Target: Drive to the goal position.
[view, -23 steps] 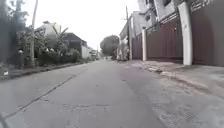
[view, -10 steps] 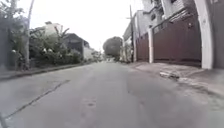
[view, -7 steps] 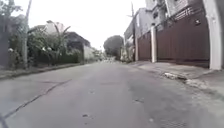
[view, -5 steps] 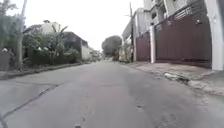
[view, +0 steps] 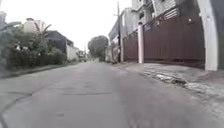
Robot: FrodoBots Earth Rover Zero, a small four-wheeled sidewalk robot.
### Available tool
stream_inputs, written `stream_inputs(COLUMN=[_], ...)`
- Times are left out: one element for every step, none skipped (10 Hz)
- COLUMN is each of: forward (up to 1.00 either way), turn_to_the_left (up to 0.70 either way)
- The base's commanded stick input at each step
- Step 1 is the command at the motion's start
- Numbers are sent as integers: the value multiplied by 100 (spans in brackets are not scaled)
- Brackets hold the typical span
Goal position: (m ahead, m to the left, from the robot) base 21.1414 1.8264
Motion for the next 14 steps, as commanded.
stream_inputs(forward=[100,100,100,100,100,100,100,100,100,100,100,100,100,100], turn_to_the_left=[0,0,0,0,0,0,0,0,0,0,0,0,0,0])
